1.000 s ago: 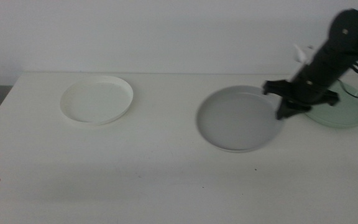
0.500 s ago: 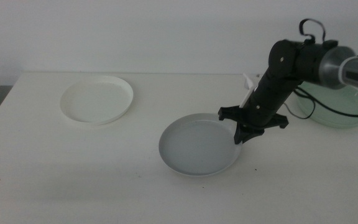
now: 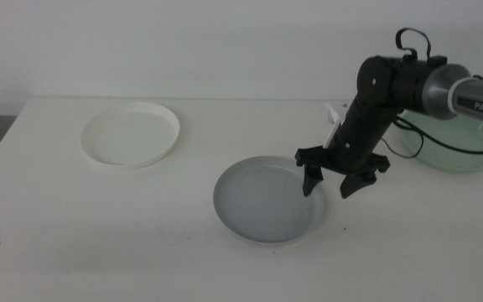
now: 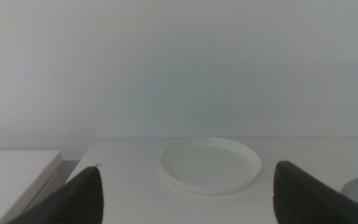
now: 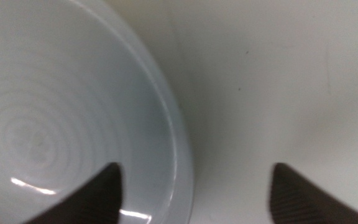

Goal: Stack the three bowls on top of each other.

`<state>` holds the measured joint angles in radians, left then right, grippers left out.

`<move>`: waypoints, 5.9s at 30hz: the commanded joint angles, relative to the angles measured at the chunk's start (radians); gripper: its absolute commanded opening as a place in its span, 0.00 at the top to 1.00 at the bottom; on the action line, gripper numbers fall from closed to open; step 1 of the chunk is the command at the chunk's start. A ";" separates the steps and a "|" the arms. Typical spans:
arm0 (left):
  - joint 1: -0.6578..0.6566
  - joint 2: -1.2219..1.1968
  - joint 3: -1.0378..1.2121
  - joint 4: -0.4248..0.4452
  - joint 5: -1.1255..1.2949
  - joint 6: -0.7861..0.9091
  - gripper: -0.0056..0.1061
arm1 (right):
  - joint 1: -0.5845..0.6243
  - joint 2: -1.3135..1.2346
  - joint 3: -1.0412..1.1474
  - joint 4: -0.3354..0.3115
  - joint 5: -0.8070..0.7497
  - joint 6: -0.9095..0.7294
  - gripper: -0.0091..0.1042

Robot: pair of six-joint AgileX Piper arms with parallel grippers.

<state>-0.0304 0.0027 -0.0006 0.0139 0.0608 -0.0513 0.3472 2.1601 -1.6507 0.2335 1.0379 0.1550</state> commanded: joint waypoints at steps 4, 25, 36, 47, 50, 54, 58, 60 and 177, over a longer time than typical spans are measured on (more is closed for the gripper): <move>0.001 -0.003 0.001 -0.003 -0.012 -0.007 0.11 | -0.032 -0.043 -0.133 -0.037 0.130 -0.038 0.28; 0.001 -0.003 0.001 -0.003 -0.012 -0.002 0.11 | -0.621 -0.010 -0.467 -0.156 0.103 -0.121 0.27; 0.001 -0.003 0.001 -0.003 -0.012 -0.002 0.11 | -0.646 0.193 -0.467 -0.153 0.005 -0.126 0.30; 0.001 -0.003 0.001 -0.003 -0.012 -0.002 0.11 | -0.646 0.297 -0.467 -0.133 0.002 -0.126 0.41; 0.001 -0.003 0.001 -0.003 -0.012 -0.002 0.11 | -0.646 0.305 -0.467 -0.119 -0.014 -0.126 0.61; 0.001 -0.003 0.001 -0.003 -0.012 -0.002 0.11 | -0.648 0.307 -0.467 -0.123 -0.042 -0.117 0.92; 0.001 -0.003 0.001 -0.003 -0.012 -0.002 0.11 | -0.653 0.256 -0.467 -0.125 -0.030 -0.115 0.94; 0.001 -0.003 0.001 -0.003 -0.012 -0.002 0.11 | -0.651 0.202 -0.458 -0.107 -0.020 -0.118 0.94; 0.001 0.355 -0.371 0.020 0.153 -0.002 0.11 | -0.090 -1.297 0.564 0.273 -0.118 -0.624 0.16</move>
<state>-0.0304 0.2451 -0.2424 0.0359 0.1654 -0.0493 0.2605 0.8681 -1.0924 0.5069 0.9310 -0.4578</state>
